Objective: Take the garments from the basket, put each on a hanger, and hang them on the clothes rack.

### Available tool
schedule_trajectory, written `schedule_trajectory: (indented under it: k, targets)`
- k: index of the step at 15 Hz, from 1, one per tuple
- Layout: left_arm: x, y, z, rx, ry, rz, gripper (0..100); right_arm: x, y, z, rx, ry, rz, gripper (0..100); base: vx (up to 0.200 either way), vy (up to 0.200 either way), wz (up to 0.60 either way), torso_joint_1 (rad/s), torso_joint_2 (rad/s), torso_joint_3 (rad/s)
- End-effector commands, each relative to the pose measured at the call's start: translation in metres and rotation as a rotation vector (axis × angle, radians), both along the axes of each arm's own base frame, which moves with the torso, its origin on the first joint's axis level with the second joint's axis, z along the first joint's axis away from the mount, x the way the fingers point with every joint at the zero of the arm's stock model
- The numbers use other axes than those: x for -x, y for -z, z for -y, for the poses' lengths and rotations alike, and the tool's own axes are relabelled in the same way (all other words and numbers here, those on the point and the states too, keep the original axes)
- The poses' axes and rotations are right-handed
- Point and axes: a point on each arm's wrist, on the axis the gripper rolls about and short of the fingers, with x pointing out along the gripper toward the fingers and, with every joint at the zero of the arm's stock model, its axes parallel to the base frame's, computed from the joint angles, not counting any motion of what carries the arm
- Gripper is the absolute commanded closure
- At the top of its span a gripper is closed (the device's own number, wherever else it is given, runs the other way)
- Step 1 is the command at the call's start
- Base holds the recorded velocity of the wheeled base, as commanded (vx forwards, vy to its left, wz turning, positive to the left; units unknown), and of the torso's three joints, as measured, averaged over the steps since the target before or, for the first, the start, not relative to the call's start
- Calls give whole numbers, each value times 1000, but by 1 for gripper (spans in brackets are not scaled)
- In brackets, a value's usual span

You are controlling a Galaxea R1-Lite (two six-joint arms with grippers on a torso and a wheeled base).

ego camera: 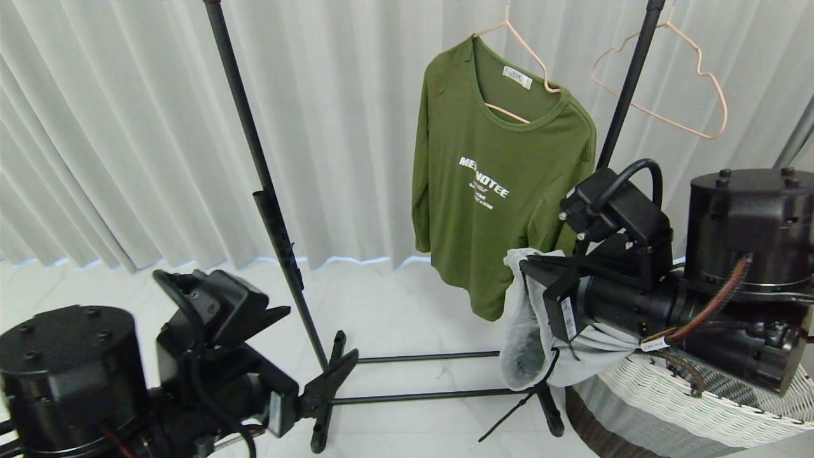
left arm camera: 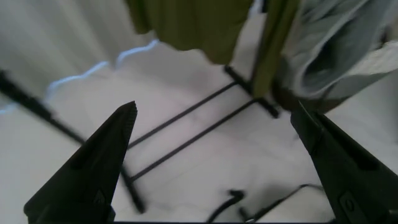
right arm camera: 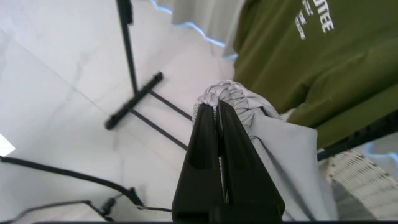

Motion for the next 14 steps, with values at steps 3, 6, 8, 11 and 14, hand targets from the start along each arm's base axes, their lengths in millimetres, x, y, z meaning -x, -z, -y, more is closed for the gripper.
schedule_trajectory:
  k: [3,6,8,11,14]
  targets:
    - [-22,13,73,86,120,-151,0,18,-20,1,-104,-42,7,100,0,0,0,0,0,0]
    - [-33,33,113,104,163,-242,0,29,-32,3,-177,-67,1,100,0,0,0,0,0,0]
    - [-34,37,127,138,214,-294,0,33,-38,3,-207,-81,3,100,0,0,0,0,0,0]
    - [-52,59,137,115,195,-341,0,38,-47,6,-237,-92,16,100,0,0,0,0,0,0]
    - [-84,81,139,177,97,-387,0,45,-53,13,-248,-99,23,100,0,0,0,0,0,0]
